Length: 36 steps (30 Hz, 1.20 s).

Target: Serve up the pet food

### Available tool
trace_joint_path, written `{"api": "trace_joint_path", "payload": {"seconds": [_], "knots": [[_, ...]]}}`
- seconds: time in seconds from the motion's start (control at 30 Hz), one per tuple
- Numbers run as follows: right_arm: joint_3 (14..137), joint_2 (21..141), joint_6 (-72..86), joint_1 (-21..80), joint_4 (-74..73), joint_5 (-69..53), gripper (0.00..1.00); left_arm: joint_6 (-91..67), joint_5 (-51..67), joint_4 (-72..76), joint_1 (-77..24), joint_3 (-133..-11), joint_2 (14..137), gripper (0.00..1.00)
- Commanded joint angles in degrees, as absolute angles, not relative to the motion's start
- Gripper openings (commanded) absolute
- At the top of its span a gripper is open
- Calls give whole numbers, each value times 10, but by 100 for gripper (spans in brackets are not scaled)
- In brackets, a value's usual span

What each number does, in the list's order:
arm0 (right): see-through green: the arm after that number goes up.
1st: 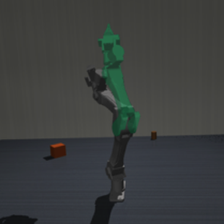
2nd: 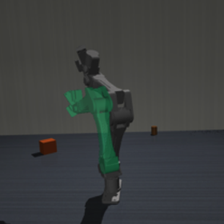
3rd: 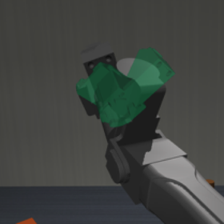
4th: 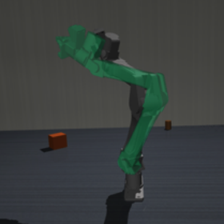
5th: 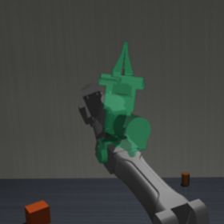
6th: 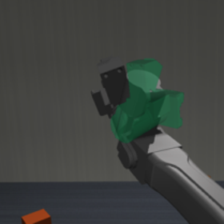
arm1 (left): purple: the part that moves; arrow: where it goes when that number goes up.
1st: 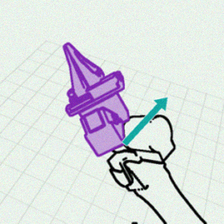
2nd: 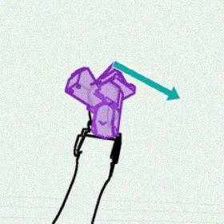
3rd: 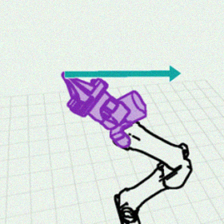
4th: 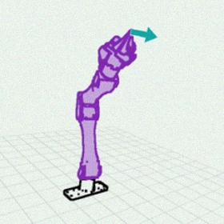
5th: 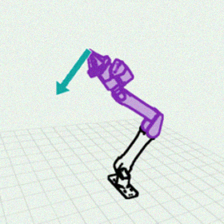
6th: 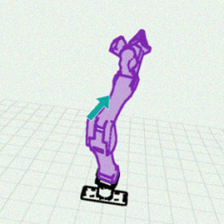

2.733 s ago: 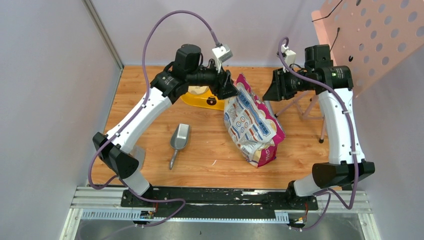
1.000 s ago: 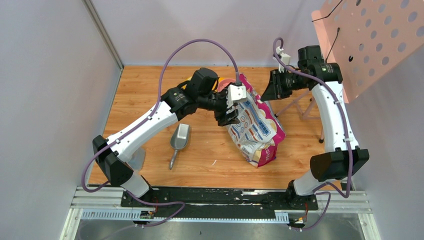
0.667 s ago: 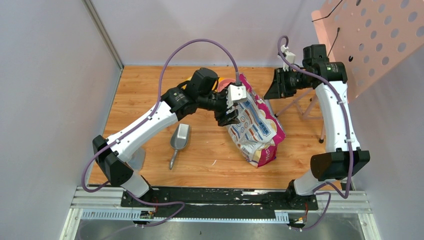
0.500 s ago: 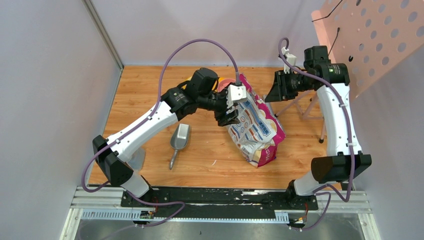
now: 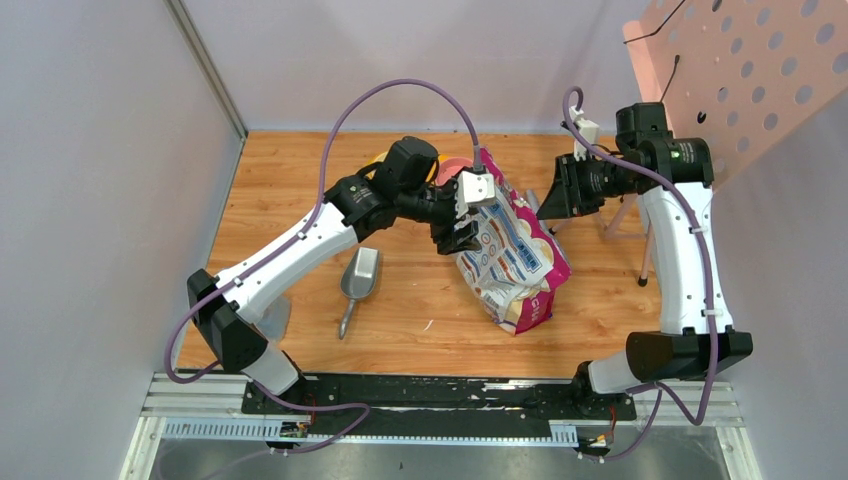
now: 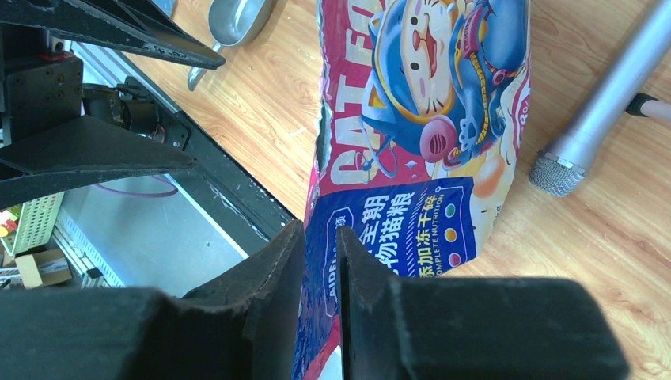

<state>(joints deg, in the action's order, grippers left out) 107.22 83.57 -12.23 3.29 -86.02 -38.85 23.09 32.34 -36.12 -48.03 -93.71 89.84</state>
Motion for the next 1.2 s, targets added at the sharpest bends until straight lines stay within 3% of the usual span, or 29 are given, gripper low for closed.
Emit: {"api": "trace_joint_path", "payload": {"seconds": [0.0,1.17], "knots": [[1062,824,-137,30,-862,-379,22,222,333,-344,-485,-948,896,78],[1019,784,-162,30,-881,-378,22,224,332,-342,-490,-946,906,79]]}}
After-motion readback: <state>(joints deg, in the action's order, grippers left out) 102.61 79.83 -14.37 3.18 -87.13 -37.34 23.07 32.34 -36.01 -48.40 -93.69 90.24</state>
